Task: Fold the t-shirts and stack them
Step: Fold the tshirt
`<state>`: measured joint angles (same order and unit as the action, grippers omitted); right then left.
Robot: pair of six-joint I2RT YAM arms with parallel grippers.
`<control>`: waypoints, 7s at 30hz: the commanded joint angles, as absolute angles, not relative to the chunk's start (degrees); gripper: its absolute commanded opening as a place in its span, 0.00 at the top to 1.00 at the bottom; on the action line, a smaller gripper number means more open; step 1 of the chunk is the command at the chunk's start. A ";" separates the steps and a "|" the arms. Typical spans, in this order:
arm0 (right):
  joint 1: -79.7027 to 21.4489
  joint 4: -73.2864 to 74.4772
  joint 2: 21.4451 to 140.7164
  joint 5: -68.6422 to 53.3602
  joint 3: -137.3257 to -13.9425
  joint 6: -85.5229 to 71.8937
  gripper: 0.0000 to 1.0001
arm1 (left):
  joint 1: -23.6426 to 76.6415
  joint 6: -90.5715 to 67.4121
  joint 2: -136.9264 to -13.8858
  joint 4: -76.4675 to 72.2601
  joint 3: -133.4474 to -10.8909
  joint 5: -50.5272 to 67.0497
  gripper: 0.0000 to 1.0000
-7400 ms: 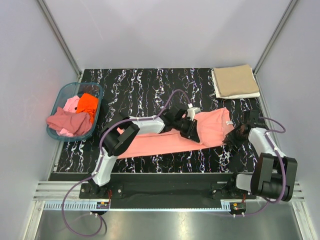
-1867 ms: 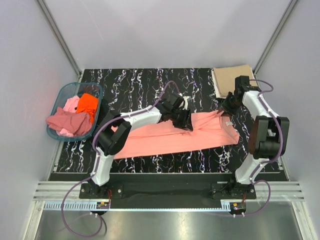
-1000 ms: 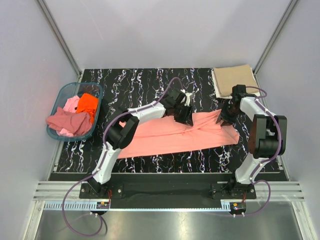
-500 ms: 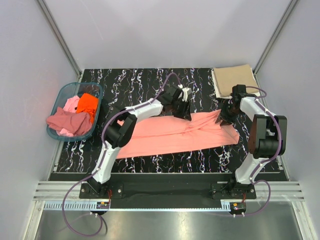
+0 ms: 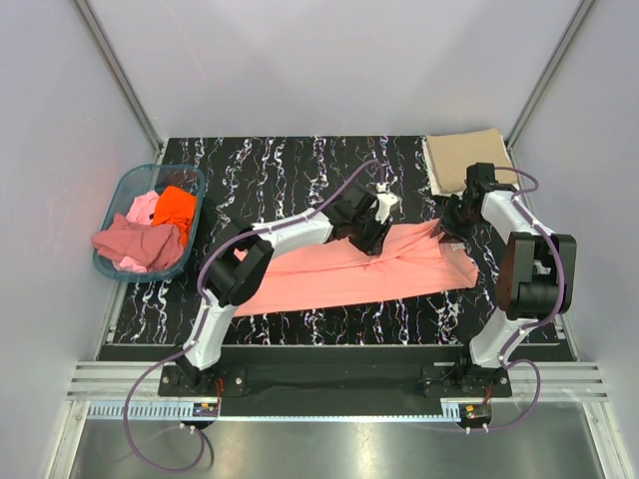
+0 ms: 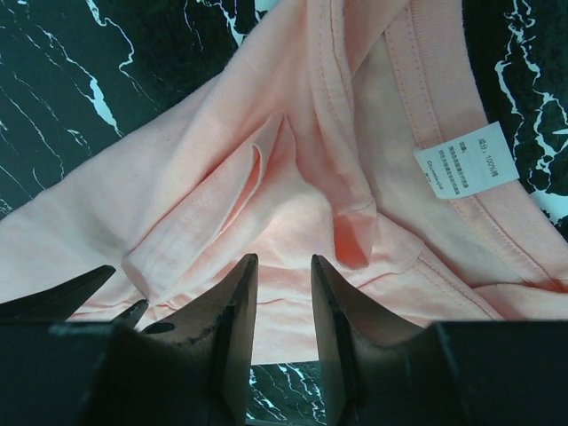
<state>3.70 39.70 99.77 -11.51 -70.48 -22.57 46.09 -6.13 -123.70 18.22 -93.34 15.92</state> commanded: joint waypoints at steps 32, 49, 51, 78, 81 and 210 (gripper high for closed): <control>5.01 33.49 94.31 -6.32 -61.17 -22.15 0.79 | 40.87 -20.56 -114.87 11.34 -78.75 15.55 0.55; 11.51 26.02 102.65 -31.55 -66.80 -11.25 0.59 | 37.10 -28.12 -118.56 10.02 -80.24 27.07 0.54; 12.30 26.10 104.23 -32.60 -67.06 -10.20 0.60 | 36.83 -28.65 -119.96 9.93 -80.51 28.21 0.54; 14.33 27.51 104.50 -32.78 -64.07 -8.97 0.60 | 36.30 -28.65 -124.19 8.79 -79.80 27.95 0.54; 14.33 27.51 104.33 -32.78 -63.81 -8.79 0.64 | 36.30 -28.74 -124.36 8.88 -80.15 28.21 0.54; 9.76 37.71 87.63 -5.37 -54.59 -35.60 0.86 | 44.12 -24.96 -132.54 16.79 -101.96 31.20 0.52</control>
<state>9.76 36.16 90.48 -10.59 -52.99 -36.03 44.18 -26.76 -129.86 16.71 -101.54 31.29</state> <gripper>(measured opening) 0.142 0.475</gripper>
